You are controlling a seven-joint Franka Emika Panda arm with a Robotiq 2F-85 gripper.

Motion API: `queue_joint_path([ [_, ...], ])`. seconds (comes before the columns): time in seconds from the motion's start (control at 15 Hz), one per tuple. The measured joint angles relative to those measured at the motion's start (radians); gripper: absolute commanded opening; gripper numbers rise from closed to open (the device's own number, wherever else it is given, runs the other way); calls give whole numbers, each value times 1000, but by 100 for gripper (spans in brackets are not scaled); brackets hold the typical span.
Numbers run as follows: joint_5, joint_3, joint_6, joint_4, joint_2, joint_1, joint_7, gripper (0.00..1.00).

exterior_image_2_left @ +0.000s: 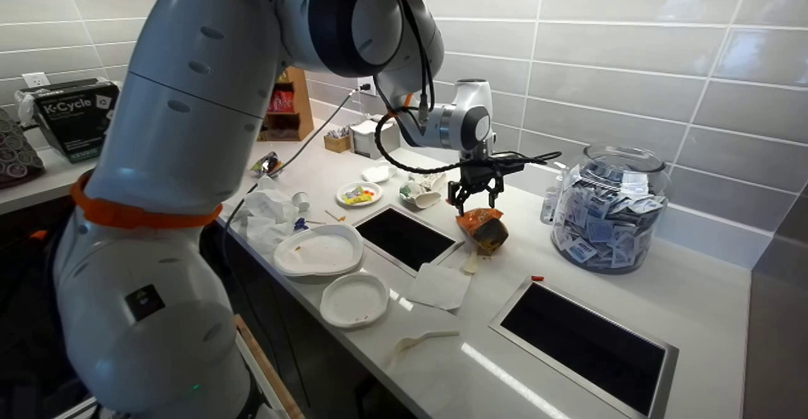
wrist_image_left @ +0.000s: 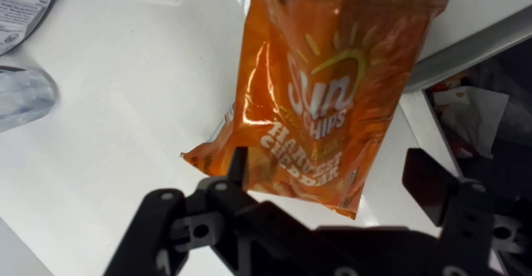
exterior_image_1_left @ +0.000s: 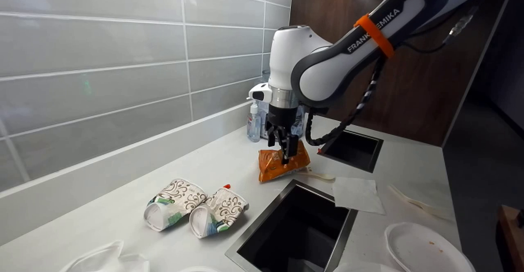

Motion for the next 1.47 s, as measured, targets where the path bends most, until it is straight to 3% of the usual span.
queue_joint_path([
  [0.07,-1,0,0,11,8,-1,-5,78],
  [0.2,-2,0,0,30,24,-4,-15,69],
  [0.8,-2,0,0,80,66,-16,-33,1],
  [1.47,15,5,-7,123,45,-31,9,0],
])
